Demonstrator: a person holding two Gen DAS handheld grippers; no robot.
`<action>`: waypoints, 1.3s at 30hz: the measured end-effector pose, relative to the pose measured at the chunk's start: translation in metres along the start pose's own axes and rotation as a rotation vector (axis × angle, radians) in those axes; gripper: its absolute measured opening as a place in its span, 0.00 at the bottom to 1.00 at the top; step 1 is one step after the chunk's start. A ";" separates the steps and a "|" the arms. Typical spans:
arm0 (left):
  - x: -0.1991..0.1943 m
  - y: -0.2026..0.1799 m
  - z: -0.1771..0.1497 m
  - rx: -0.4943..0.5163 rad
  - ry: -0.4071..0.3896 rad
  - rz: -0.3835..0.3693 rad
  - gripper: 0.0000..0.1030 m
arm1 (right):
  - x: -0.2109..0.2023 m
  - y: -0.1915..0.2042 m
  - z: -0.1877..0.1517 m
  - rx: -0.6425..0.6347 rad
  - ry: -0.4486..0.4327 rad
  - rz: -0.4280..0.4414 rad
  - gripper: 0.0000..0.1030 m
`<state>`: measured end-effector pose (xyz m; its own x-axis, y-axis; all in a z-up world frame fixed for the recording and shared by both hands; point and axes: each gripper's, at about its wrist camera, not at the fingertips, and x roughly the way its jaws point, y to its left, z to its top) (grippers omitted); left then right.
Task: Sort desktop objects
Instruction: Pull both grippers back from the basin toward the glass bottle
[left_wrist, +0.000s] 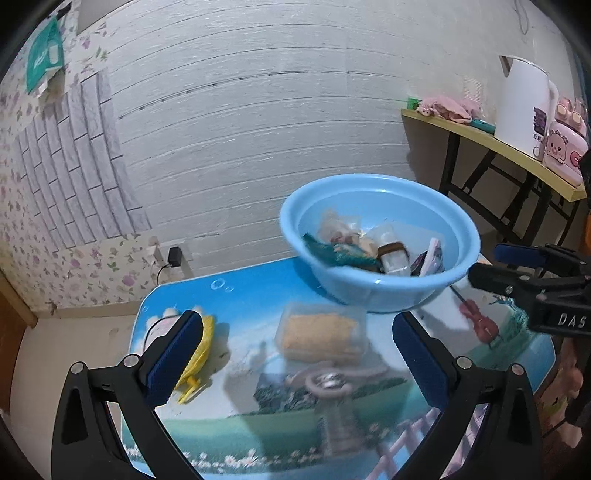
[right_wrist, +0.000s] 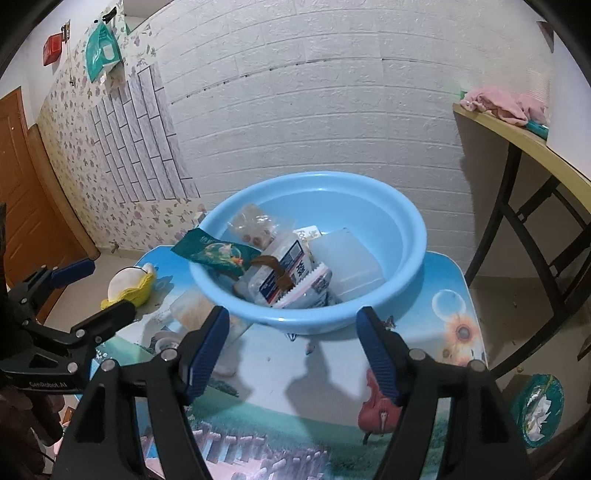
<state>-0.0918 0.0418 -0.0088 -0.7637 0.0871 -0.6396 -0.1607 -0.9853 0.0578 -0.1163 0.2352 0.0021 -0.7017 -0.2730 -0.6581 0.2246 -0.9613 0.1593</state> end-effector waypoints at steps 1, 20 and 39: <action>-0.001 0.002 -0.002 -0.007 0.001 0.001 1.00 | 0.000 0.000 -0.002 0.004 0.004 -0.003 0.69; 0.009 0.076 -0.076 -0.149 0.102 0.047 1.00 | 0.024 0.013 -0.040 0.038 0.144 -0.038 0.69; 0.019 0.103 -0.102 -0.181 0.144 -0.032 1.00 | 0.050 0.071 -0.048 -0.031 0.233 0.059 0.69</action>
<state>-0.0588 -0.0734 -0.0931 -0.6605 0.1100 -0.7428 -0.0586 -0.9937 -0.0951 -0.1032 0.1553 -0.0550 -0.5122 -0.3095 -0.8012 0.2838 -0.9414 0.1823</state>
